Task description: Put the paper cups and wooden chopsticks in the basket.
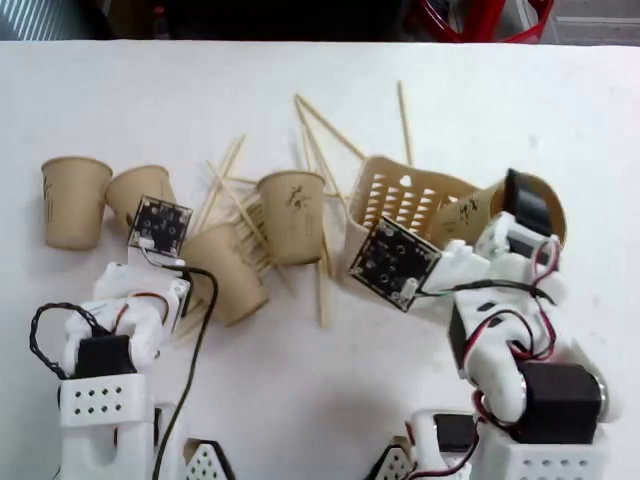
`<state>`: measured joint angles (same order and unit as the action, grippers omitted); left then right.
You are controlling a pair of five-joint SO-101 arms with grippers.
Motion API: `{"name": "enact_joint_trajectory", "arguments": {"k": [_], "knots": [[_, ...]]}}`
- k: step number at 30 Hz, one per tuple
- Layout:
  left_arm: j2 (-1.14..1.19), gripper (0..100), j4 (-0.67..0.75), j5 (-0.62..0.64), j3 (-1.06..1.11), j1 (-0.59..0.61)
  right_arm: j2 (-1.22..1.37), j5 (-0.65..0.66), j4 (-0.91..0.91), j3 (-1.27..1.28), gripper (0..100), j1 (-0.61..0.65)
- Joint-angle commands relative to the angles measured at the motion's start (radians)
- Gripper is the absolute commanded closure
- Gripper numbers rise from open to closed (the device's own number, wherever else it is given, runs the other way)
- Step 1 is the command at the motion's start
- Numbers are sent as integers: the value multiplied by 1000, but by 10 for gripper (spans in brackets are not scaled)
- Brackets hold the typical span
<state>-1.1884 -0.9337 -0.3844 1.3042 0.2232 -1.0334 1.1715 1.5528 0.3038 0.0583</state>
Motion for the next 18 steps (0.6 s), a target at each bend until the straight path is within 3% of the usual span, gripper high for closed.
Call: {"name": "enact_joint_trajectory", "arguments": {"k": [1,11,18], "knots": [[-19,830,15,-5,-6,-13,-4,-87,-19,-3,669,41],[-19,830,15,-5,-6,-13,-2,-445,-263,89,669,44],[-19,830,15,-5,-5,-13,-12,-537,-449,269,688,36]]}}
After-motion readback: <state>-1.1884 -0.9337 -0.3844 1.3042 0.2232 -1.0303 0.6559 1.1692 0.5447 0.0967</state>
